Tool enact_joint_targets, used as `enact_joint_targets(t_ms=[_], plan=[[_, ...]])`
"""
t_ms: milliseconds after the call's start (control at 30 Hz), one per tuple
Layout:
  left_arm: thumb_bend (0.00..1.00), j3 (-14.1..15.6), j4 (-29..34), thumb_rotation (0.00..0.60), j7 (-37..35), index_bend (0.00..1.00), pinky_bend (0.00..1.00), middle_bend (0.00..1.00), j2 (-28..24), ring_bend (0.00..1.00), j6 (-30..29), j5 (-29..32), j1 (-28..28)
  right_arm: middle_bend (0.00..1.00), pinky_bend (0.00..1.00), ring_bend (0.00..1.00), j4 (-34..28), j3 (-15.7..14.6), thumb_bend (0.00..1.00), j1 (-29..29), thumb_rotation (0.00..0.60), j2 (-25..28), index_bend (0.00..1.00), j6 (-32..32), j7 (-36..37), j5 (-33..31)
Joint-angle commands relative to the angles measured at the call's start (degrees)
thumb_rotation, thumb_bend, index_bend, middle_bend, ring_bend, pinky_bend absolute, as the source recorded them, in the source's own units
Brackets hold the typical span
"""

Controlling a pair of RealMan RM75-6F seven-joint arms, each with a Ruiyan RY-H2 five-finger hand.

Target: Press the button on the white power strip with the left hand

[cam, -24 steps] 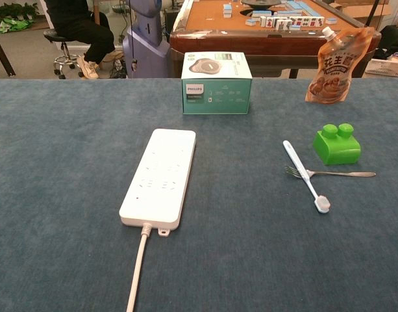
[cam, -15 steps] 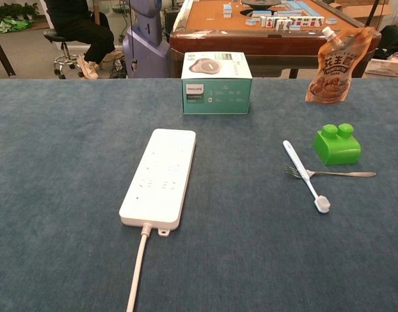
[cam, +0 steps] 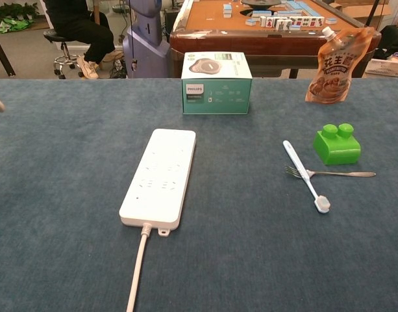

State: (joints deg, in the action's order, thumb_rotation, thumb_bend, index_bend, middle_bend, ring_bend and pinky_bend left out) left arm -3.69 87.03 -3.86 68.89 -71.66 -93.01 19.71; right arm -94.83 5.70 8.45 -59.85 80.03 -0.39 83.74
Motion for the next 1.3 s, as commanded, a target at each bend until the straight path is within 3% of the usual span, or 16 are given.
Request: enact_joint_targets(t_ms=[33,433,1300], plan=[[0.84,-0.44,0.78,0.6,-1.26,0.29,1.0,0.92,0.42,0.9,4.68,-1.33,4.33,0.26,0.47,0.27,-0.11,0.09,0.07,0.18,0.6,0.22,0.19,-0.31,-0.28,-0.3],[0.94,-0.83,5.78,0.6,-0.11,0.25,1.0,0.99,0.92,0.95,16.19,-2.15,14.75,0.26,0.47,0.27,0.63,-0.24,0.08,0.08,0.6,0.16,0.19,-1.1,0.31,-1.44],[0.95,5.37,6.39,0.6,1.98,0.26,1.0,1.0,5.43,0.96,21.28,-2.43,19.28,0.26,0.47,0.27,0.49,-0.42,0.08,0.39,0.6,0.09,0.19,-1.37,0.32,-1.46]])
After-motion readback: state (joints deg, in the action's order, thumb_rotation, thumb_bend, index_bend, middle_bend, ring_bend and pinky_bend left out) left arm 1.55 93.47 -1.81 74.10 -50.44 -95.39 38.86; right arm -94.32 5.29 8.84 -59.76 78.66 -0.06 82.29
